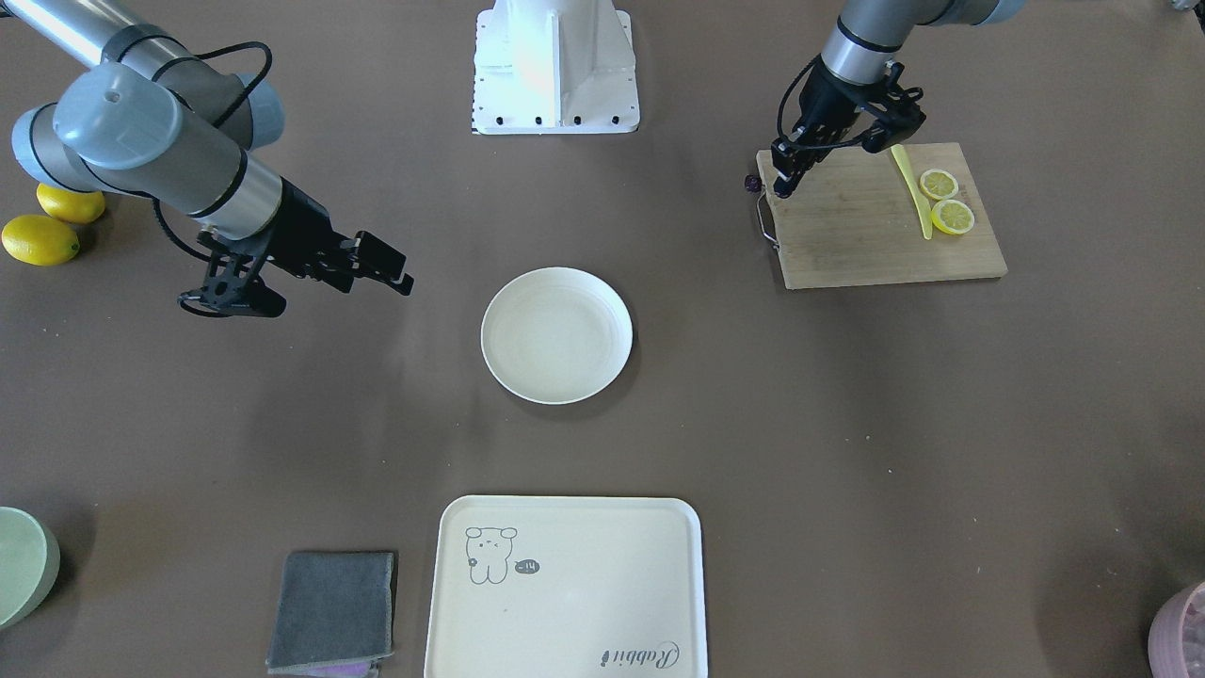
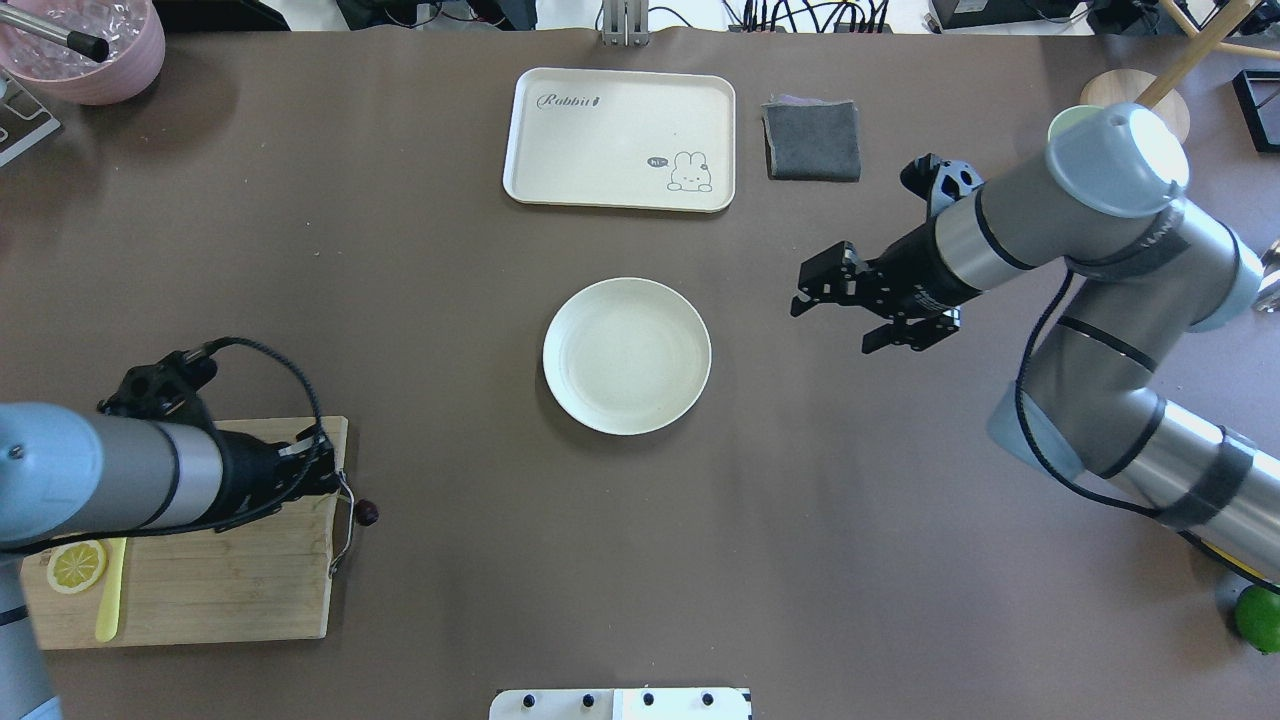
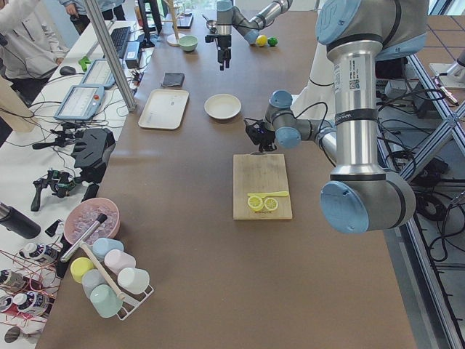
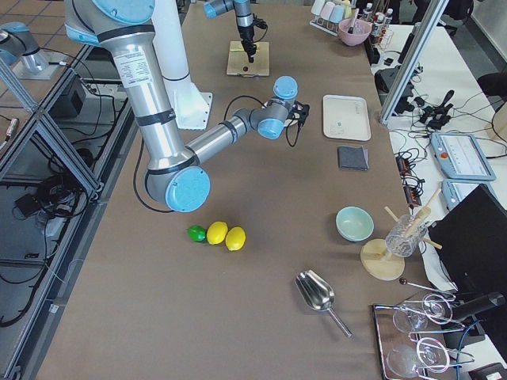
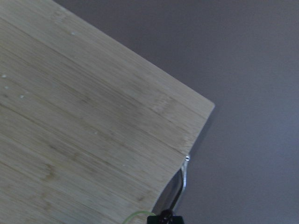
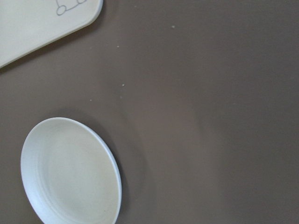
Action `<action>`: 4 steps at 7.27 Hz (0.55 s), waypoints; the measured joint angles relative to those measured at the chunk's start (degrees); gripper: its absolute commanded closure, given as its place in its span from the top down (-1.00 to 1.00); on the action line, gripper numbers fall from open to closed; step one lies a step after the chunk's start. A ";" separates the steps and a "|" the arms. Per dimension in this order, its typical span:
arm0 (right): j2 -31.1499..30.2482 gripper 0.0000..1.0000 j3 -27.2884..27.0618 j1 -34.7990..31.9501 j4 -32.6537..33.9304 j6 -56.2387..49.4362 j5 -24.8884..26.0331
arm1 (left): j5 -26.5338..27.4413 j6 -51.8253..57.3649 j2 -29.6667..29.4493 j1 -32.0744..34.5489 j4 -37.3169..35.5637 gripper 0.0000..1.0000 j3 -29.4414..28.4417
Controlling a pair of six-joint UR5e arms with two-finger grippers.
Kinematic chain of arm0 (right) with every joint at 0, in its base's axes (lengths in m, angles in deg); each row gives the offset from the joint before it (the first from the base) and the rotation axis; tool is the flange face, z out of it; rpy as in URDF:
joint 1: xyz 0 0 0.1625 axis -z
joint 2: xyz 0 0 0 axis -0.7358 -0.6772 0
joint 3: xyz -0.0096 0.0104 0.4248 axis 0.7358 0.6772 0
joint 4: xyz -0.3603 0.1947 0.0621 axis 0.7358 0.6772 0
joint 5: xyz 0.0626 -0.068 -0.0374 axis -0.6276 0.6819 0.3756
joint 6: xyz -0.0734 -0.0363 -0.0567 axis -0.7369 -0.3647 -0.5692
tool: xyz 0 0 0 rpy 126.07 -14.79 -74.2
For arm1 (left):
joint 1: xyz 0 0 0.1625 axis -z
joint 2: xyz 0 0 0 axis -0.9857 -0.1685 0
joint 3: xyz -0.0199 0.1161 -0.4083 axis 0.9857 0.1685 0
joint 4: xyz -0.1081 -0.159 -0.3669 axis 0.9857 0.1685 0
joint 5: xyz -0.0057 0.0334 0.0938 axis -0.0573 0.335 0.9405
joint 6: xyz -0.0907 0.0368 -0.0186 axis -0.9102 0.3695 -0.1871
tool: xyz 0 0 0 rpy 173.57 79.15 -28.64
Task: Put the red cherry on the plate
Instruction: 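Carry the cherries with the left gripper over the plate and lower them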
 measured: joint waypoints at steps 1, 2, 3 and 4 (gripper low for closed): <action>-3.56 0.98 -2.45 -0.93 -0.05 -0.32 -0.46 | -0.42 0.07 -10.20 1.77 -6.73 -0.73 -2.92; -5.55 0.98 -3.50 -1.40 -0.09 -0.48 -0.65 | -0.66 0.12 -19.90 3.27 -11.96 -0.73 -7.10; -6.90 0.98 -3.97 -1.66 -0.15 -0.55 -0.70 | -0.73 0.13 -26.57 4.69 -13.89 -0.73 -11.52; -8.08 0.98 -4.23 -1.94 -0.21 -0.60 -0.69 | -0.74 -0.02 -30.99 5.80 -13.16 -0.71 -16.12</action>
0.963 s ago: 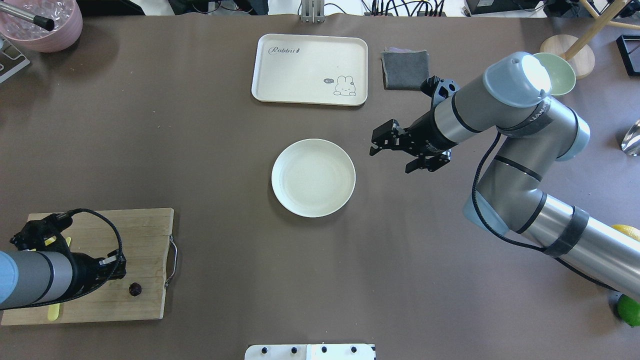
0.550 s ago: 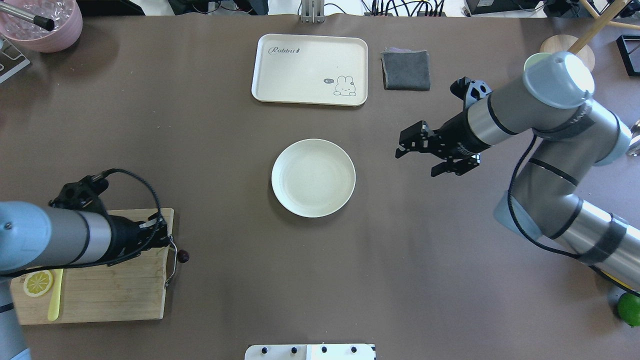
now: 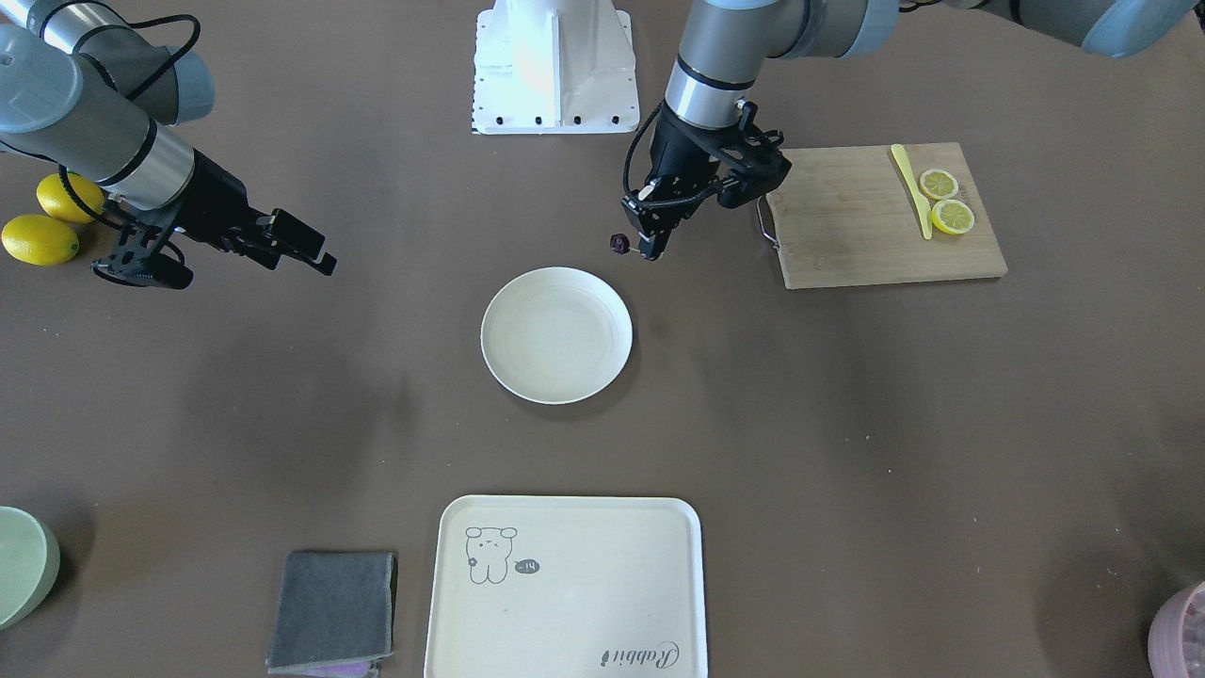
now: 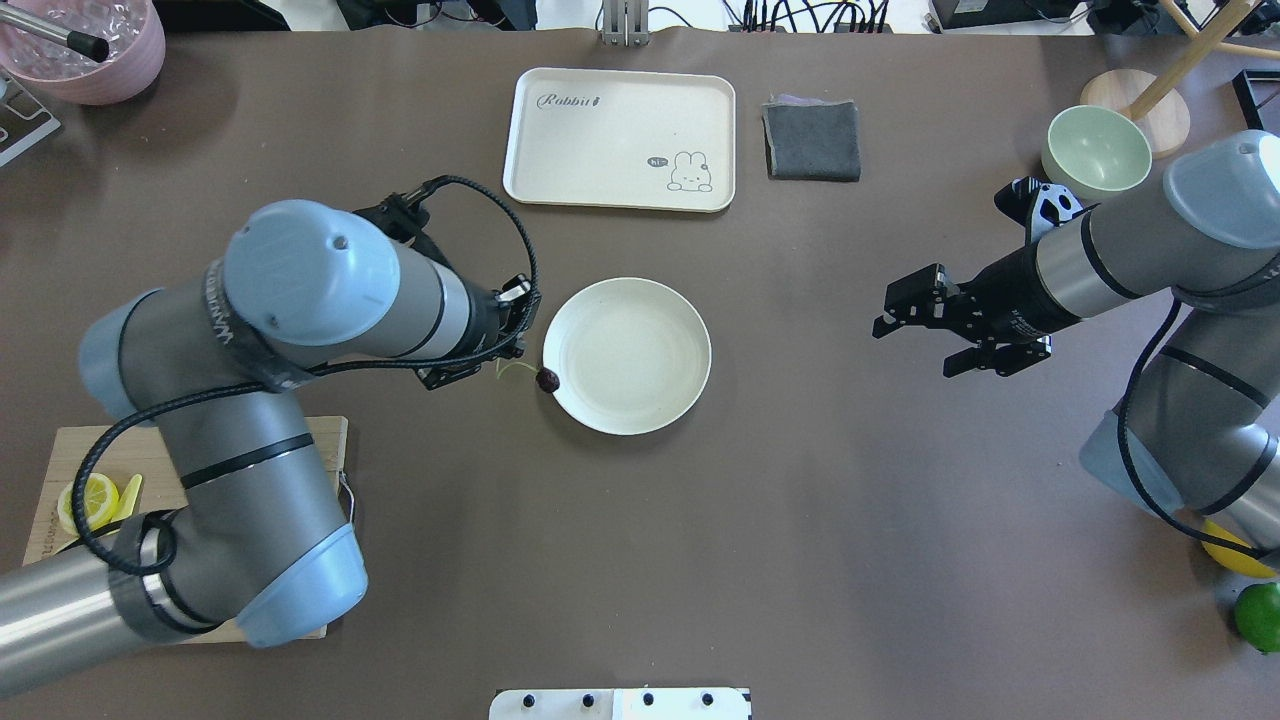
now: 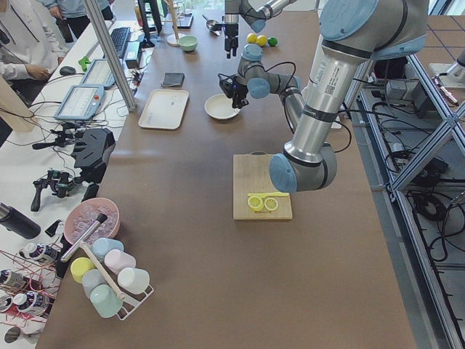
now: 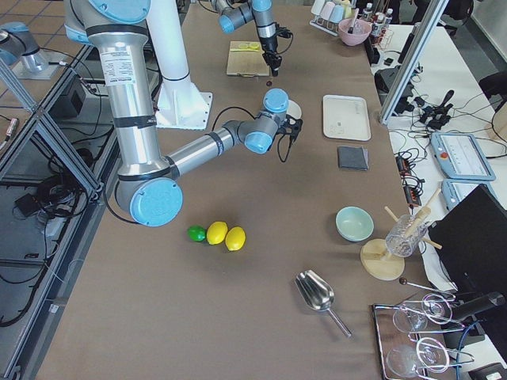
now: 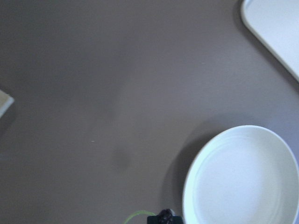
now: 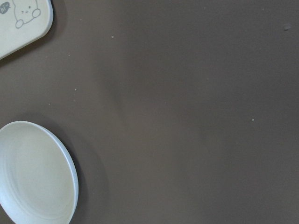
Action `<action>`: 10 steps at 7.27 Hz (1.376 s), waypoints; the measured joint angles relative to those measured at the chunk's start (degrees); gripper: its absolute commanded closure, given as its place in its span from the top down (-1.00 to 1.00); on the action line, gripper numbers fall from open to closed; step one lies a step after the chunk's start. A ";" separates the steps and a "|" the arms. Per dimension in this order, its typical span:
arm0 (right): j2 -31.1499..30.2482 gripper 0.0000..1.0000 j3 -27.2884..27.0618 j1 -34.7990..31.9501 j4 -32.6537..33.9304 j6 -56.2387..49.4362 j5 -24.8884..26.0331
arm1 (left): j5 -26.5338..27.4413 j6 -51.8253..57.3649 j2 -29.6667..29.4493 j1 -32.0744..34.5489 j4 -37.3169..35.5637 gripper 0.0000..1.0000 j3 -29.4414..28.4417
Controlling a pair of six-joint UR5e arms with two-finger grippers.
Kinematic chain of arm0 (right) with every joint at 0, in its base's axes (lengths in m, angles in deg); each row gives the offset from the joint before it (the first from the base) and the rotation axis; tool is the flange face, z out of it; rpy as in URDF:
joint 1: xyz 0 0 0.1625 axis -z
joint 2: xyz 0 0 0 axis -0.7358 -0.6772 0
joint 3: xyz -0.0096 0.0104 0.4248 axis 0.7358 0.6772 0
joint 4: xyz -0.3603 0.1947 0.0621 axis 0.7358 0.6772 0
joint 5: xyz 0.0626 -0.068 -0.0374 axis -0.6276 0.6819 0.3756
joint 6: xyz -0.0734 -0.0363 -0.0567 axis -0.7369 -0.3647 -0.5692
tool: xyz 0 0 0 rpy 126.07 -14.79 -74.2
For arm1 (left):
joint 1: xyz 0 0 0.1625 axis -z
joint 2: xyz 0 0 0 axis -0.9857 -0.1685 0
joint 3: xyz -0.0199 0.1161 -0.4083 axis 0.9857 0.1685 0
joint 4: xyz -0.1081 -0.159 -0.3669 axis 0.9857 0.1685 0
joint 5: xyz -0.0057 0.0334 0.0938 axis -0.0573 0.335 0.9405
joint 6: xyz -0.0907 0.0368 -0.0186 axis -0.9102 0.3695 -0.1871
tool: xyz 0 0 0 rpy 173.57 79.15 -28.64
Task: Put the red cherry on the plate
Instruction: 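Carry the cherries with the left gripper over the plate and lower them, then open the left gripper and withdraw both arms away from the plate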
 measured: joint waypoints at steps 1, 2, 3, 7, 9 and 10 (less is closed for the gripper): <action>-1.18 0.98 -0.41 -0.35 -0.03 -0.04 0.01 | 0.03 -0.28 -3.28 0.60 2.54 -0.59 -5.11; -2.45 0.98 -1.20 -0.69 -0.04 -0.06 0.02 | 0.07 -0.45 -5.79 0.80 5.66 -0.52 -10.37; -3.38 0.98 -1.81 -1.02 -0.04 -0.12 0.02 | 0.11 -0.59 -7.56 0.63 8.42 -0.44 -14.54; -4.39 0.98 -2.36 -1.93 -0.03 -0.26 0.15 | 0.03 -0.07 -9.39 -1.09 11.08 0.62 -18.72; -4.51 0.98 -2.52 -2.98 0.01 -0.31 0.18 | -1.52 1.49 -9.55 -0.86 10.99 0.83 -18.12; -4.56 0.98 -2.54 -3.77 0.05 -0.69 0.14 | -3.47 3.80 -9.36 0.16 10.65 0.93 -17.47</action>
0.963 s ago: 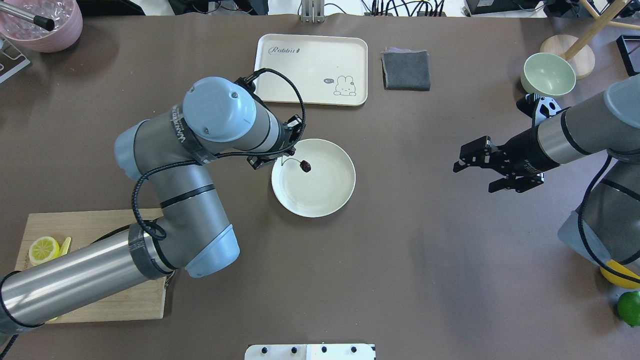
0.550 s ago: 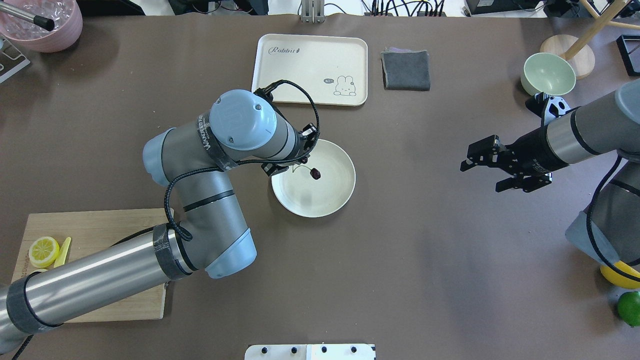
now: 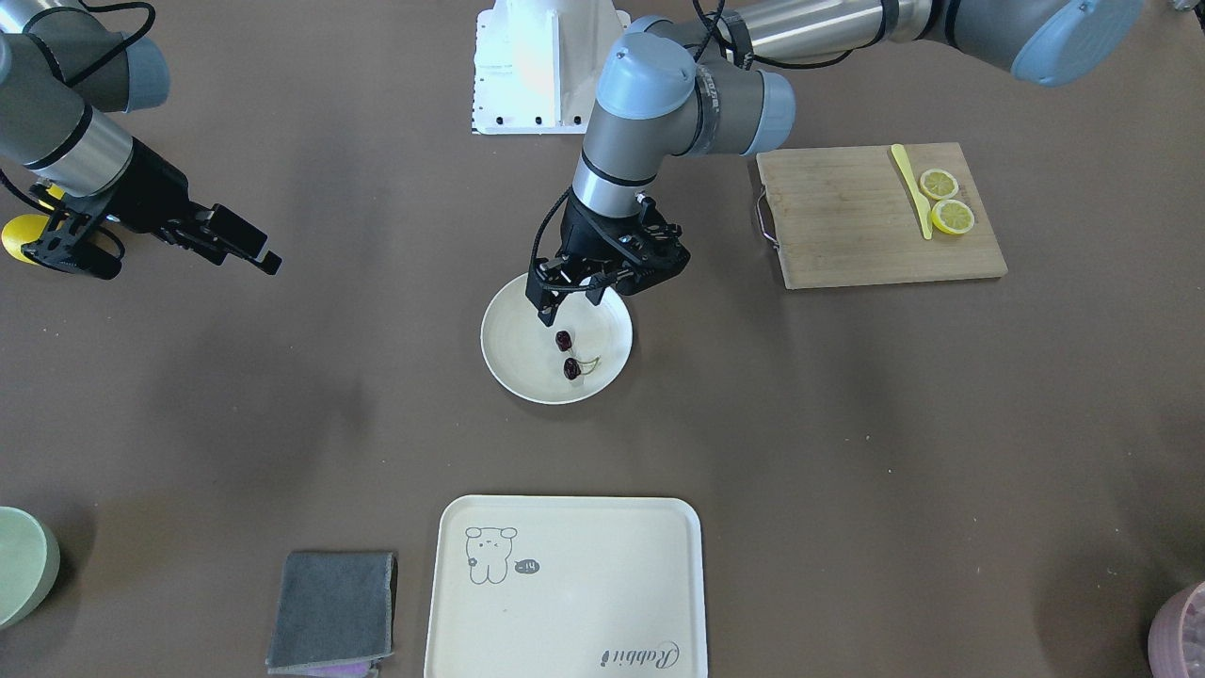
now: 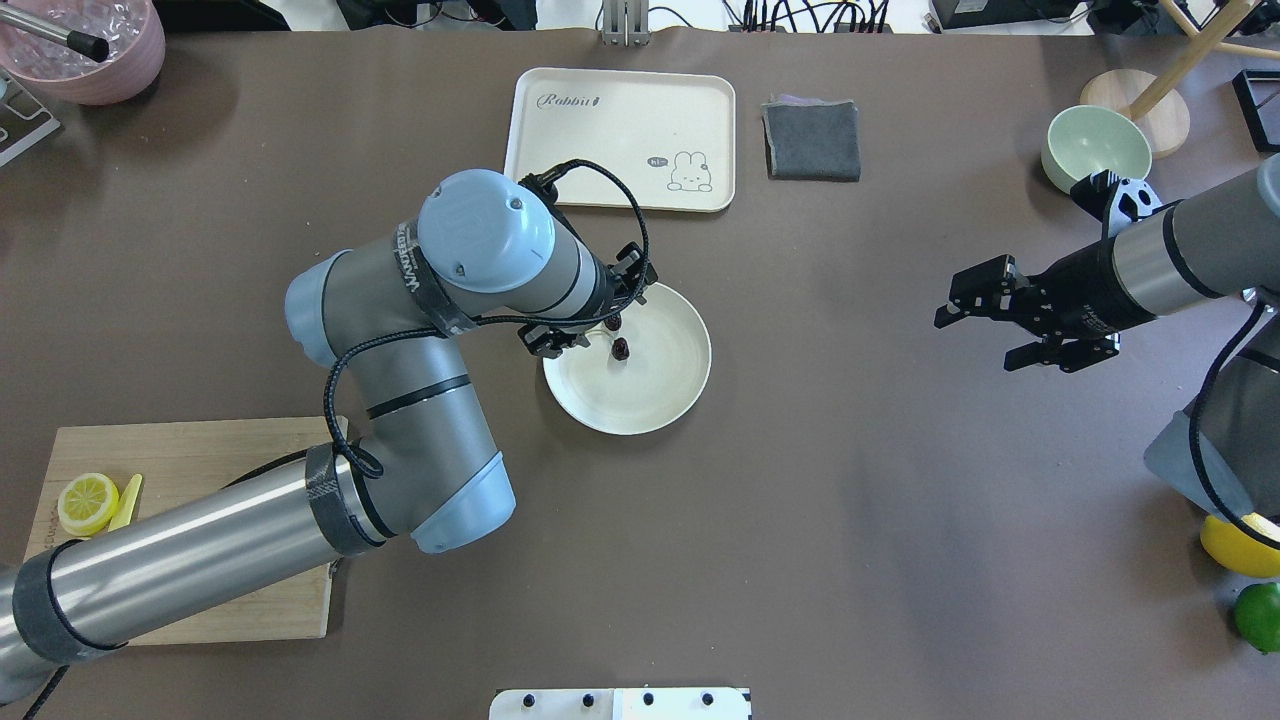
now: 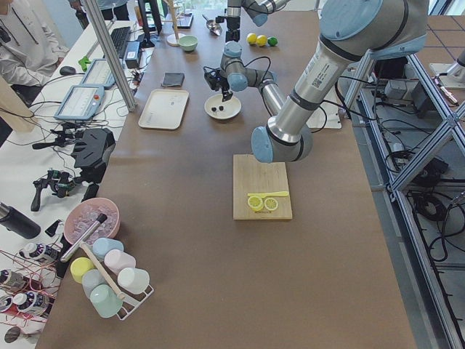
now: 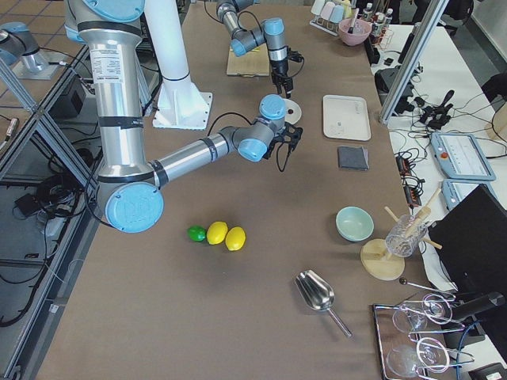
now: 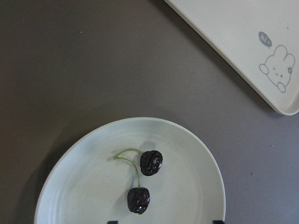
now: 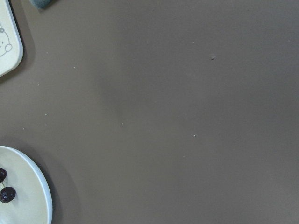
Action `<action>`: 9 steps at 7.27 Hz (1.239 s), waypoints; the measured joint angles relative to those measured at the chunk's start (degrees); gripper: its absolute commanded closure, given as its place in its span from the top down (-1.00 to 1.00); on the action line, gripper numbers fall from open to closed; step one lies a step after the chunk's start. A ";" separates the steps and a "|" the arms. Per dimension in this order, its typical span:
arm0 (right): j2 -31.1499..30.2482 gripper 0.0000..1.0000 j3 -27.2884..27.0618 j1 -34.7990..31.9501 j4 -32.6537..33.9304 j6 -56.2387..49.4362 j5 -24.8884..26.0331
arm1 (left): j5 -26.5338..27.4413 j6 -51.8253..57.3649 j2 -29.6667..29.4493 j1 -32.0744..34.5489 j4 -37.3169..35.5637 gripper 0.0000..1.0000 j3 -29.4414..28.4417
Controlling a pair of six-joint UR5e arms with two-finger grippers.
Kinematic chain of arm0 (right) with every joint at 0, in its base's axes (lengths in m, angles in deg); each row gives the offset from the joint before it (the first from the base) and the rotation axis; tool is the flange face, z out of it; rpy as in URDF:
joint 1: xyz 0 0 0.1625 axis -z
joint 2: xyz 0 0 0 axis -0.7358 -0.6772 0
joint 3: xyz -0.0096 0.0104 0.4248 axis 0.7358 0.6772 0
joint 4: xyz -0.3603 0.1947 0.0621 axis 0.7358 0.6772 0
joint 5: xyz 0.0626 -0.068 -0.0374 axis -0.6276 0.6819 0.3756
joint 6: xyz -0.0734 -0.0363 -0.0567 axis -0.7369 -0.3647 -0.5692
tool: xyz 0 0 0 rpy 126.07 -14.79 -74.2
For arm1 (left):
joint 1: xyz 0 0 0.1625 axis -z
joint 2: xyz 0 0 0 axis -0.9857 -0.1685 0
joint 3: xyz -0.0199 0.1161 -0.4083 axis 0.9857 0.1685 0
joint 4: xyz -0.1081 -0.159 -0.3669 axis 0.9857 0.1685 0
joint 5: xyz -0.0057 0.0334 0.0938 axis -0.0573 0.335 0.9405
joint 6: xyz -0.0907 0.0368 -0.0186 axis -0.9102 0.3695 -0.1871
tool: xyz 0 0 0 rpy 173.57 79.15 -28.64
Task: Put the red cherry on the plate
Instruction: 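Open the left gripper and withdraw both arms away from the plate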
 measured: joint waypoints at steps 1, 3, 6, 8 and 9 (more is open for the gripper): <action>-0.28 0.99 -0.01 -1.12 0.07 -1.60 -0.04 | -2.25 4.61 1.16 2.03 -1.34 0.94 1.54; -2.57 0.99 0.08 -5.18 0.35 -9.52 -0.32 | -6.44 21.27 5.57 8.22 -10.72 0.94 8.78; -6.22 0.99 0.32 -12.38 5.44 -26.55 -1.70 | -11.00 56.59 12.85 21.43 -21.84 0.94 14.61; -6.82 0.99 0.40 -19.68 16.38 -46.27 -2.11 | -16.53 78.95 19.51 32.53 -22.94 0.94 14.52; -6.86 0.99 0.47 -24.10 22.87 -57.25 -2.01 | -17.59 88.20 22.61 37.33 -23.34 0.95 14.06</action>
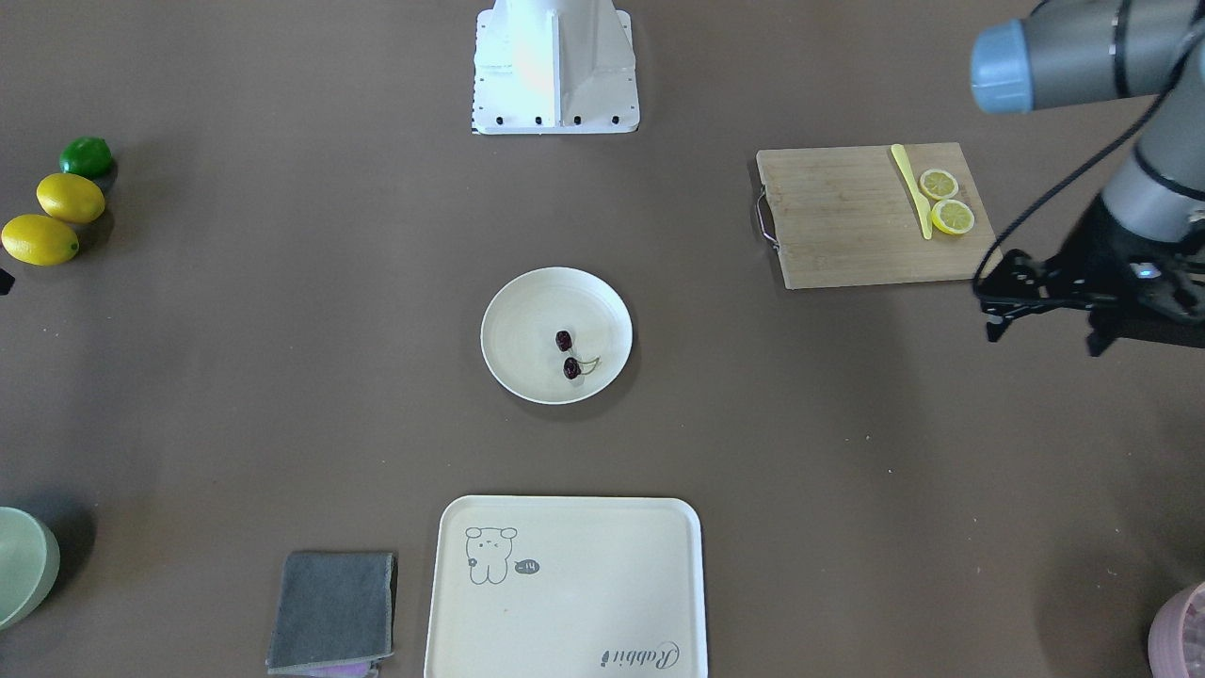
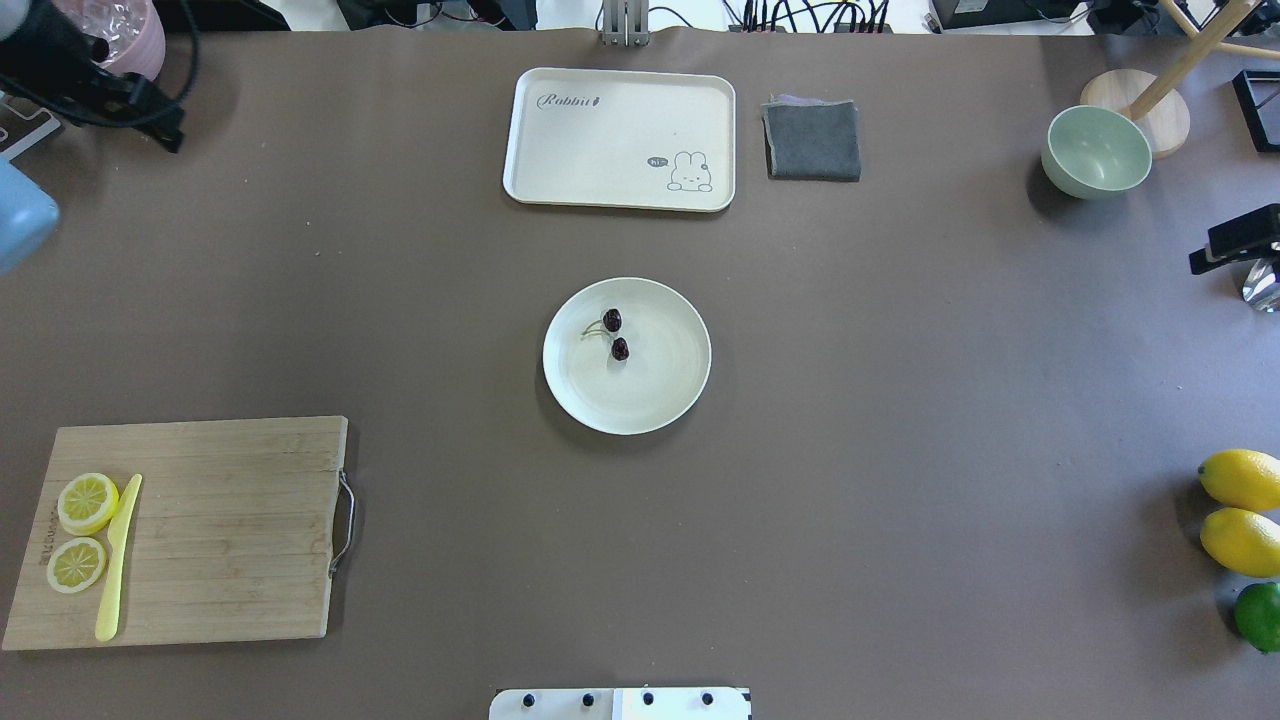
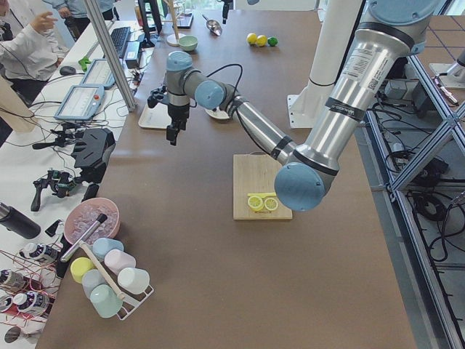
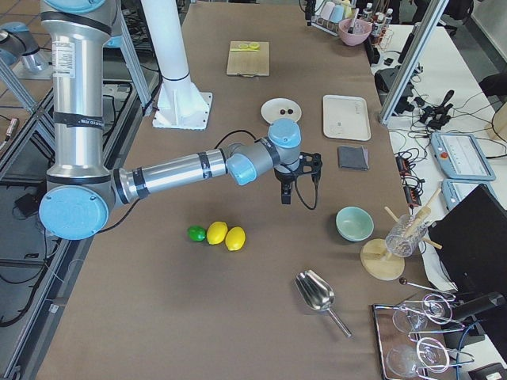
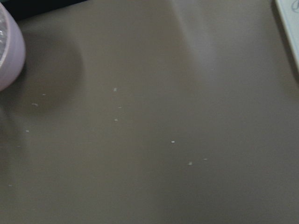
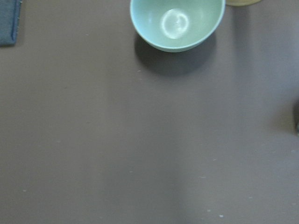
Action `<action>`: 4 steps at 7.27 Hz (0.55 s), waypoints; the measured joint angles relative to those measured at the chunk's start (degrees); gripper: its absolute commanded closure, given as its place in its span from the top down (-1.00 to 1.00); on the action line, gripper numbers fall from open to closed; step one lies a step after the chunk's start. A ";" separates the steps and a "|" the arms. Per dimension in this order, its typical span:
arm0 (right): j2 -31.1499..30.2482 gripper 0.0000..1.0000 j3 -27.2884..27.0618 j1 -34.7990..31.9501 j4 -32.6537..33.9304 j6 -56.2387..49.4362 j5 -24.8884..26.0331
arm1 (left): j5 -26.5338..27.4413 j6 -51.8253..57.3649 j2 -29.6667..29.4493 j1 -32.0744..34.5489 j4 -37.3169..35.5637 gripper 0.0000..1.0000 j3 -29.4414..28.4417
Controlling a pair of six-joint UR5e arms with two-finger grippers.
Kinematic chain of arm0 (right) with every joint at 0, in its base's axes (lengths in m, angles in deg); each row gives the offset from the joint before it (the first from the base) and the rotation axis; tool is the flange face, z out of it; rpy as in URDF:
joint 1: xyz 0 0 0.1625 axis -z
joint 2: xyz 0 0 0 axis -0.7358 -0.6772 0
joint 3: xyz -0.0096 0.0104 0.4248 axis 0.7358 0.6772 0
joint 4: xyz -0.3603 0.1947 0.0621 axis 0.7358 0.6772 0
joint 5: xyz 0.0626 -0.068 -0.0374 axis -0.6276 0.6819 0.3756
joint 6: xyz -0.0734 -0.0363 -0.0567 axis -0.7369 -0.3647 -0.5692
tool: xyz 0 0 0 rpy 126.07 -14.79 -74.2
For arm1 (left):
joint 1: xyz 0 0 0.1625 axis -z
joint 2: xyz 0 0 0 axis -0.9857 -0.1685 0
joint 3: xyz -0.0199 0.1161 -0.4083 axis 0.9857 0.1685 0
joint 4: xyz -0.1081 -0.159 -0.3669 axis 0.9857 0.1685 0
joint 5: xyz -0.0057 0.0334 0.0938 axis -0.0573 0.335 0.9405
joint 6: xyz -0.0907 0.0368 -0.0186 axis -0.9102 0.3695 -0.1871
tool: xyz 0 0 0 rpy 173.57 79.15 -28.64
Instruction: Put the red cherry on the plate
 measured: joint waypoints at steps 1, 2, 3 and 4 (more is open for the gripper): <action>0.01 0.99 0.10 -4.35 6.23 -10.20 0.21 | -1.33 7.97 2.79 4.54 -0.73 0.95 -0.67; -0.12 0.99 0.21 -7.57 10.53 -17.56 0.40 | -3.55 14.74 5.48 9.02 -1.43 0.95 -1.42; -0.66 0.99 0.21 -9.41 12.67 -21.85 0.48 | -5.69 21.00 8.36 13.09 -2.03 0.95 -2.33; -1.56 0.99 0.22 -10.74 13.47 -24.78 0.49 | -7.61 24.92 11.44 16.08 -2.45 0.95 -3.00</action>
